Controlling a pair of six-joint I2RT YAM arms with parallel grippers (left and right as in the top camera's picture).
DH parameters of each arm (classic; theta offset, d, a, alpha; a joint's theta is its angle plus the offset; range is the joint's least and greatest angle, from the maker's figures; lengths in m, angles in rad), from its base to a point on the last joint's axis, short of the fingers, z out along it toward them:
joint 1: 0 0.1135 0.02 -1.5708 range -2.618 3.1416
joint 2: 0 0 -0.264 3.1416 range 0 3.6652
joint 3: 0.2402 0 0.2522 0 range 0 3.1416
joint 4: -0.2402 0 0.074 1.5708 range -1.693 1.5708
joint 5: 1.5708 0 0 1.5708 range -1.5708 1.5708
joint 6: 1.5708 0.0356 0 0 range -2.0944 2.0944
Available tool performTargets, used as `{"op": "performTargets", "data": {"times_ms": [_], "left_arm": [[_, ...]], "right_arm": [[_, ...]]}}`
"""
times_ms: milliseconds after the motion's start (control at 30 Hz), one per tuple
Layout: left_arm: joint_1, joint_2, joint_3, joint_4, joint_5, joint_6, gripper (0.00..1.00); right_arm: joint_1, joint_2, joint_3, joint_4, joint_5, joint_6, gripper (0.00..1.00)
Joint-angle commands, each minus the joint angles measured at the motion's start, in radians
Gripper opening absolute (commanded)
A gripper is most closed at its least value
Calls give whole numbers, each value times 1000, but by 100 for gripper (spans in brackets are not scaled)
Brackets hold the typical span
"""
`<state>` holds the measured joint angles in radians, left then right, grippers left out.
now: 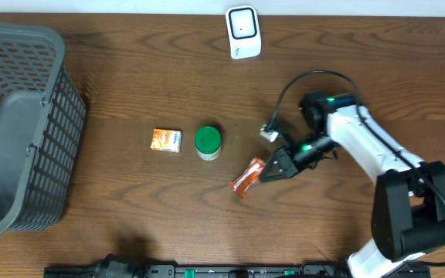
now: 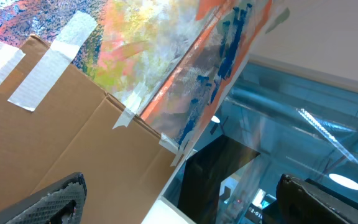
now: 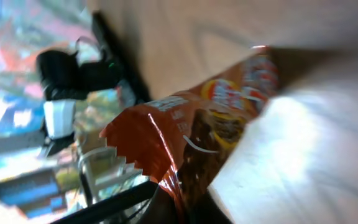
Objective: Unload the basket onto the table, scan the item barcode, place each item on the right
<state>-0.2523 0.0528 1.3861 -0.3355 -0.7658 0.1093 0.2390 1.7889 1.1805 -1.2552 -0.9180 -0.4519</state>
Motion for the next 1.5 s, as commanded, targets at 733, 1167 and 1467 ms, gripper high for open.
{"op": "performTargets", "data": {"times_ms": [733, 1167, 1467], "left_arm": [[0, -8, -1, 4, -6, 18, 98], [0, -8, -1, 4, -6, 18, 98], [0, -8, -1, 4, -6, 18, 98]], "right_arm": [[-156, 3, 58, 133, -203, 141, 1], [78, 77, -10, 496, 93, 522, 1], [145, 107, -28, 409, 386, 546, 1]]}}
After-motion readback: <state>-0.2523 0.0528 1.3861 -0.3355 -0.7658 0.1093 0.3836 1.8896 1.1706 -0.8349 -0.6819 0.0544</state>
